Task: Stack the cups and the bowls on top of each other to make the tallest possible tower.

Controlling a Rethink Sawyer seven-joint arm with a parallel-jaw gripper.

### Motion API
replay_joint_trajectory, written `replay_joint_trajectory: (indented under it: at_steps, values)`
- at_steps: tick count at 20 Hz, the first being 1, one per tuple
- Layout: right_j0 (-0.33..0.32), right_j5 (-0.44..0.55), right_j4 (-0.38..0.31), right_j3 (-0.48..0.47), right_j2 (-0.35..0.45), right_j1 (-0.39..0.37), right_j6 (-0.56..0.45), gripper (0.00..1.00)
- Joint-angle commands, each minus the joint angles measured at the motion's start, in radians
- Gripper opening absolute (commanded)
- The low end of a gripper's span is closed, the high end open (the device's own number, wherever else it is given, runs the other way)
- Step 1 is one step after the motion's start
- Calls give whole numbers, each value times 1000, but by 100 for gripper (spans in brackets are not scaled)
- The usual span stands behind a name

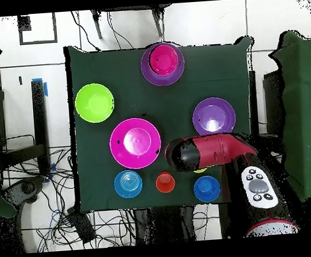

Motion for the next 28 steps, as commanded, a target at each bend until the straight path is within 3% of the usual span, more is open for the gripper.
replay_joint_trajectory:
  at_steps: [1,20,28]
  values:
    - [10,-13,-20,25,67,61,12,100]
    - [17,20,-25,56,52,20,-3,100]
    - [65,-60,-38,84,24,58,80,100]
